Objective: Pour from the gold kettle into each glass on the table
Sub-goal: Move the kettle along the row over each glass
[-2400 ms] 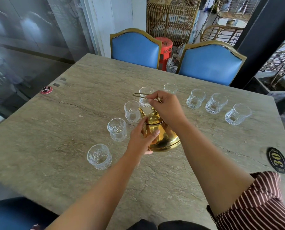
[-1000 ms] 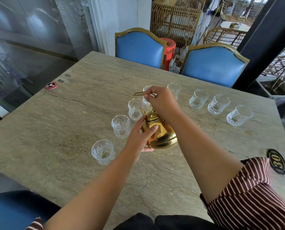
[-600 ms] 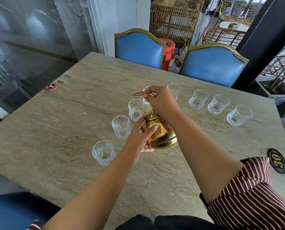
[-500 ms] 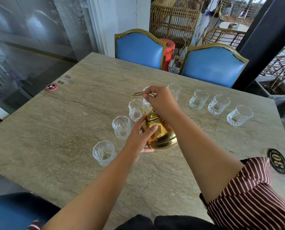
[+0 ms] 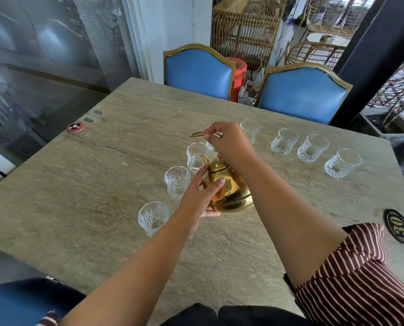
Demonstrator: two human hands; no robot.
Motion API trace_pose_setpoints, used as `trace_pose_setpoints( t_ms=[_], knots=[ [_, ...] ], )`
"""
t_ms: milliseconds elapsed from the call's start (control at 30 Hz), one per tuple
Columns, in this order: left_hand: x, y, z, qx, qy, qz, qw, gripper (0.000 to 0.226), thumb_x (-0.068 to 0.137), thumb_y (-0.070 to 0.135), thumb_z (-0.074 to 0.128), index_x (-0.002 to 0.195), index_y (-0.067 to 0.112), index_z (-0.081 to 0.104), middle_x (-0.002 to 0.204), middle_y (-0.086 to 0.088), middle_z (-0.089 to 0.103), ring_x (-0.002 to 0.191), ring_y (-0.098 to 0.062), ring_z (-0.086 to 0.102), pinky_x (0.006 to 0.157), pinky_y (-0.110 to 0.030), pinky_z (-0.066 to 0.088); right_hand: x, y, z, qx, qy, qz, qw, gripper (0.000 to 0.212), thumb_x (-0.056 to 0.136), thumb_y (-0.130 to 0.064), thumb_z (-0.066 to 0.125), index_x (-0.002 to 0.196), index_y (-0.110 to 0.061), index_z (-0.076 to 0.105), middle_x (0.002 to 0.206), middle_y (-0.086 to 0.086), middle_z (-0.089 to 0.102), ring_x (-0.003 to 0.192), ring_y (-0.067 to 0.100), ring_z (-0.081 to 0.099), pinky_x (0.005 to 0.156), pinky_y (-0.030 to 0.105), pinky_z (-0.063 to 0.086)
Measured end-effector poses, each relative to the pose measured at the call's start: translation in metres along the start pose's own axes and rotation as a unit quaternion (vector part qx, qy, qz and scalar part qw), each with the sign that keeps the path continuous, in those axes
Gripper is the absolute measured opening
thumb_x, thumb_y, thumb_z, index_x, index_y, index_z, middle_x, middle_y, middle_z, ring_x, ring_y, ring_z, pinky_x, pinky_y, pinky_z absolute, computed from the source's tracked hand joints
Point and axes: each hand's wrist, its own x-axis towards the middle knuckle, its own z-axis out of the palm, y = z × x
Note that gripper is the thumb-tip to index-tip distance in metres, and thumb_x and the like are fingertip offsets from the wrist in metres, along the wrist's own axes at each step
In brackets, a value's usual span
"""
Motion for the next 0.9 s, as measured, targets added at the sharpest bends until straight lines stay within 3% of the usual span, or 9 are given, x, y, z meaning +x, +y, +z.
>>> trace_pose_setpoints(
  t_ms=[200,367,433,567,767,900],
  knots=[
    [-0.003,0.001,0.001,0.009,0.007,0.011,1.000,0.067,0.083,0.041,0.076,0.142,0.050,0.043,0.151,0.000,0.045,0.122,-0.030,0.061,0.072,-0.048,0.063,-0.002,0.000,-0.001,0.013,0.007,0.000,1.000,0.011,0.094,-0.024,0.061,0.093,-0.023,0.072,0.111,-0.012,0.069,0.098,0.009,0.060,0.070,0.027,0.047],
    [-0.006,-0.003,0.006,0.039,0.015,0.037,0.998,0.070,0.085,0.039,0.075,0.146,0.046,0.040,0.153,0.003,0.040,0.122,-0.027,0.060,0.083,-0.054,0.060,-0.013,0.011,-0.003,0.062,0.030,0.017,0.997,0.013,0.093,-0.023,0.062,0.099,-0.019,0.073,0.113,-0.009,0.070,0.099,0.010,0.061,0.080,0.032,0.051],
    [-0.007,-0.007,0.007,0.055,0.017,0.044,0.997,0.073,0.084,0.040,0.076,0.147,0.046,0.039,0.154,0.003,0.037,0.123,-0.027,0.058,0.089,-0.058,0.057,-0.019,0.019,-0.005,0.086,0.042,0.030,0.995,0.012,0.093,-0.024,0.063,0.098,-0.021,0.073,0.109,-0.008,0.072,0.094,0.012,0.065,0.075,0.030,0.052],
    [-0.010,-0.012,0.011,0.116,0.042,0.063,0.990,0.076,0.082,0.040,0.078,0.146,0.050,0.039,0.158,0.004,0.029,0.138,-0.031,0.045,0.090,-0.059,0.056,-0.035,0.032,-0.008,0.148,0.052,0.048,0.987,0.008,0.093,-0.024,0.063,0.095,-0.025,0.071,0.096,-0.015,0.070,0.078,-0.002,0.058,0.061,0.021,0.043],
    [-0.024,-0.025,0.015,0.127,0.062,0.083,0.986,0.076,0.082,0.038,0.078,0.146,0.049,0.039,0.153,0.005,0.029,0.139,-0.029,0.042,0.088,-0.057,0.056,-0.055,0.043,-0.011,0.207,0.033,0.041,0.977,0.010,0.093,-0.017,0.064,0.096,-0.020,0.073,0.058,-0.024,0.057,0.049,-0.007,0.047,0.053,0.015,0.034],
    [-0.040,-0.037,0.018,0.117,0.094,0.113,0.982,0.077,0.080,0.043,0.080,0.146,0.043,0.042,0.136,0.014,0.042,0.131,-0.023,0.051,0.097,-0.057,0.053,-0.067,0.036,-0.013,0.202,-0.002,0.004,0.979,0.011,0.093,-0.015,0.064,0.097,-0.018,0.073,0.069,-0.021,0.062,0.049,-0.014,0.050,0.055,0.012,0.035]
  ],
)
